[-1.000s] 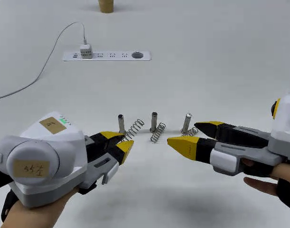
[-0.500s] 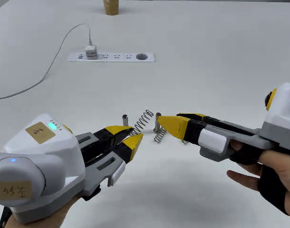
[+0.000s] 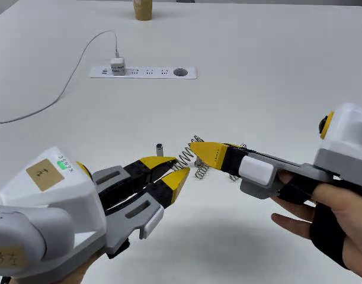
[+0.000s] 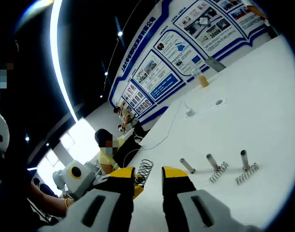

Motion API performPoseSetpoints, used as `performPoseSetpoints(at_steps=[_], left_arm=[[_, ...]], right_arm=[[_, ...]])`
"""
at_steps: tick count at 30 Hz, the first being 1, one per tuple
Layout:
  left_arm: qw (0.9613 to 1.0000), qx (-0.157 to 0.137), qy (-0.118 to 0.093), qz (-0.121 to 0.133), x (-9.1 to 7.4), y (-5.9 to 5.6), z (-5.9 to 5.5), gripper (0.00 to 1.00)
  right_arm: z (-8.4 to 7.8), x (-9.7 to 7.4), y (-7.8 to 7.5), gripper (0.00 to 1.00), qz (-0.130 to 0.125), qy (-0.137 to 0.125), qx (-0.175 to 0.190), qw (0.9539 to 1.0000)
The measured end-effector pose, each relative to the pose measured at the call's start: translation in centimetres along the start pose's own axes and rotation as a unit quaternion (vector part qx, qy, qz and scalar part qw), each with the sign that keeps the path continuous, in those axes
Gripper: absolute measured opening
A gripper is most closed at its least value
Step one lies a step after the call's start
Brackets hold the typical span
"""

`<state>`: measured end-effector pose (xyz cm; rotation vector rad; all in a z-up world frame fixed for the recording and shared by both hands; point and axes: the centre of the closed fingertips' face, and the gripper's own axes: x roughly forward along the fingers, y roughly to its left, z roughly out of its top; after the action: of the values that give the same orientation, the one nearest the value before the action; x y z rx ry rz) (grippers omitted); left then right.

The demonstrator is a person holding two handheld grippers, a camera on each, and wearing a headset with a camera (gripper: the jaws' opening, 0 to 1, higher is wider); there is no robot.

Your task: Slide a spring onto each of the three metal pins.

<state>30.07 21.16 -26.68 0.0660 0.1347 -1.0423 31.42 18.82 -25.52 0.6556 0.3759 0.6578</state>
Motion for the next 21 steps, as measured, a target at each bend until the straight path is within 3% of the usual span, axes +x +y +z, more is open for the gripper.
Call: performPoseSetpoints(at_steps=[11,21], left_arm=[[0.9999,-0.001,-0.008,-0.014,0.05,-0.72,0.34,0.11],[0.9996,0.003,0.020,-0.018,0.10,-0.64,-0.46,0.11]], right_arm=[[0.08,0.24,0.44,0.14,0.013,-0.005,0.023,0.9996],[-0.51,0.48,0.82,0.12,0.021,0.005,-0.008,0.9997]])
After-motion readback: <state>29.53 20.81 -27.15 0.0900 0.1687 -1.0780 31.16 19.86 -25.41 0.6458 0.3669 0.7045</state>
